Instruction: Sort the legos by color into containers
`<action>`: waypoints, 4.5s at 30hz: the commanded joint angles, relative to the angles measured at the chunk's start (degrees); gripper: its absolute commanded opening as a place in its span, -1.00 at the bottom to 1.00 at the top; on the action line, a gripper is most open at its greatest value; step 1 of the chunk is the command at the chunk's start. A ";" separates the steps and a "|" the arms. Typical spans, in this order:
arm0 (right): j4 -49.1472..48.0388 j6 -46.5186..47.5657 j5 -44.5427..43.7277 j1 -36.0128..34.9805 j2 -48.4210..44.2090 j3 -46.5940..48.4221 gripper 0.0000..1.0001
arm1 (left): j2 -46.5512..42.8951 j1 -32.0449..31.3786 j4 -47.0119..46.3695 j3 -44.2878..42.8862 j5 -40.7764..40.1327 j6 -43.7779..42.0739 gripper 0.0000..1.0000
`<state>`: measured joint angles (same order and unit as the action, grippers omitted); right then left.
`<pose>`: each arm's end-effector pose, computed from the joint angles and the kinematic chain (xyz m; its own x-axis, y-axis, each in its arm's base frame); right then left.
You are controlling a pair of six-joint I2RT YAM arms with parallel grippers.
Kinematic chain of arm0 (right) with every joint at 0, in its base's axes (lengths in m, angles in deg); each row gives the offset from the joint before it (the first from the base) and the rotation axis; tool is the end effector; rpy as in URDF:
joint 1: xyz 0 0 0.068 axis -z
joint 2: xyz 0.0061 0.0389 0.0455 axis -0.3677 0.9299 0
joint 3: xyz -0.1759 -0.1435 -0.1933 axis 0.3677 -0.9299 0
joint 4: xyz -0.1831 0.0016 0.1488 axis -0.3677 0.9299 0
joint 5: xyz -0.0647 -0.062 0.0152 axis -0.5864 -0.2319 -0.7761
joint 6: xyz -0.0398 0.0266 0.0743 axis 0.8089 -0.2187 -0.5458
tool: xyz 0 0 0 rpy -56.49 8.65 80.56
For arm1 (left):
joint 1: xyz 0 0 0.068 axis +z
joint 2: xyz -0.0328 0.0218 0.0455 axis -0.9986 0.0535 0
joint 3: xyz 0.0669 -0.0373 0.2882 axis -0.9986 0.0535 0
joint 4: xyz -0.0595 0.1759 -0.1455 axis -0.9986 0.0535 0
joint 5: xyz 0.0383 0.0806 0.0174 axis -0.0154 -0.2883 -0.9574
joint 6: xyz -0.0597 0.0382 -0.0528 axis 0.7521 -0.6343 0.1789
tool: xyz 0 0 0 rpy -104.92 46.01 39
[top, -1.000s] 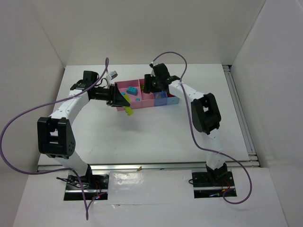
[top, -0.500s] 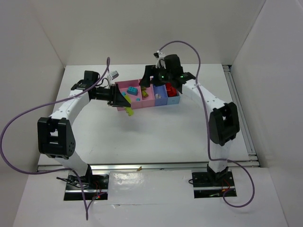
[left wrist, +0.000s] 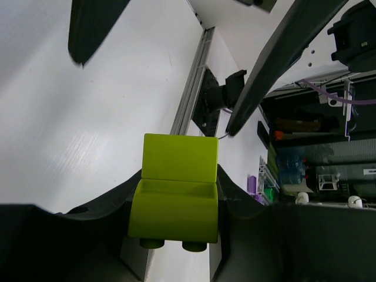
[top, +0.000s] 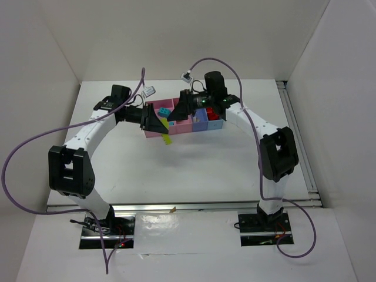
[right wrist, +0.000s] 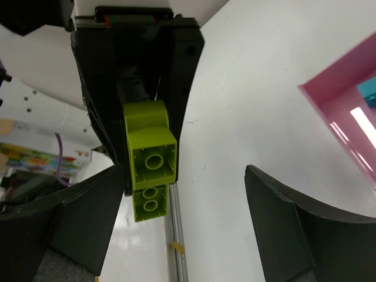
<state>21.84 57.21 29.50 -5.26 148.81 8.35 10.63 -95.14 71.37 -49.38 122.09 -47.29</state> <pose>0.3588 0.2576 0.3427 -0.6424 -0.1215 -0.7567 -0.7657 0.1428 0.6271 0.3170 -0.1205 0.3213 -0.8450 0.0685 -0.5304 0.5285 0.2588 -0.8085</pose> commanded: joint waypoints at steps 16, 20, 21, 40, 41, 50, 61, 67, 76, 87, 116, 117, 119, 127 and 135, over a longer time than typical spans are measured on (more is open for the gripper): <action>-3.11 1.31 8.75 -3.67 1.44 2.93 -0.44 | -1.78 -1.02 0.47 -3.36 1.26 -2.62 -1.00; -8.71 -4.83 -1.70 -1.57 -2.77 -3.72 -0.79 | -1.78 -1.02 1.00 -3.36 0.21 -2.62 -1.00; -12.04 -6.33 -2.67 -0.25 -3.48 -5.06 -0.83 | -1.78 -1.02 1.00 -3.36 -0.49 -2.62 -1.00; 9.01 -2.66 -50.47 -1.82 2.20 5.71 -0.92 | -1.07 3.27 1.62 -3.89 -14.80 5.62 -1.00; 10.93 -2.65 -52.15 -1.82 3.53 7.04 -0.92 | -1.68 3.29 1.61 -3.89 -17.00 6.94 -1.00; 15.25 1.39 -60.51 -2.53 16.88 20.23 -0.68 | -2.31 3.29 -4.01 -3.89 -28.71 17.59 -1.00; 17.19 3.94 -60.25 -3.05 17.97 22.62 0.46 | 1.47 3.29 -5.95 -5.12 -23.87 17.59 -1.00; 15.80 3.94 -59.12 -3.05 9.46 18.76 0.30 | 2.53 3.29 -5.95 -6.26 -24.58 18.30 -1.00; 5.33 5.17 -13.21 1.25 -5.60 -0.58 0.79 | 3.75 3.29 -7.96 -8.72 -13.52 15.66 -1.00; 6.56 8.60 -1.37 -1.73 -2.26 1.08 0.86 | 5.43 3.29 -12.54 -9.78 -2.79 16.89 -1.00; -0.30 0.08 -7.60 -2.26 -14.90 -32.13 -0.71 | 4.90 -11.03 -16.40 13.15 -14.29 14.34 -1.00; -0.30 0.08 -9.35 -2.26 -15.78 -34.75 -0.71 | 5.43 -11.74 -18.67 14.73 -15.69 15.65 -1.00; 0.32 0.08 -10.94 -2.26 -17.20 -37.05 -0.71 | 7.36 -13.67 -20.88 15.27 -16.31 16.44 -1.00; 0.32 -0.45 -17.17 -2.26 -18.52 -41.98 -0.71 | 12.37 -17.81 -25.02 16.15 -25.98 20.05 -0.55; -0.82 -0.98 -18.77 -2.26 -17.90 -42.69 -0.73 | 15.63 -17.81 -27.13 15.63 -29.41 22.43 -0.05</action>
<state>23.15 56.55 12.10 -7.68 132.35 -34.01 25.06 -113.02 46.17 -33.05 94.61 -25.89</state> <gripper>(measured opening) 0.135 0.475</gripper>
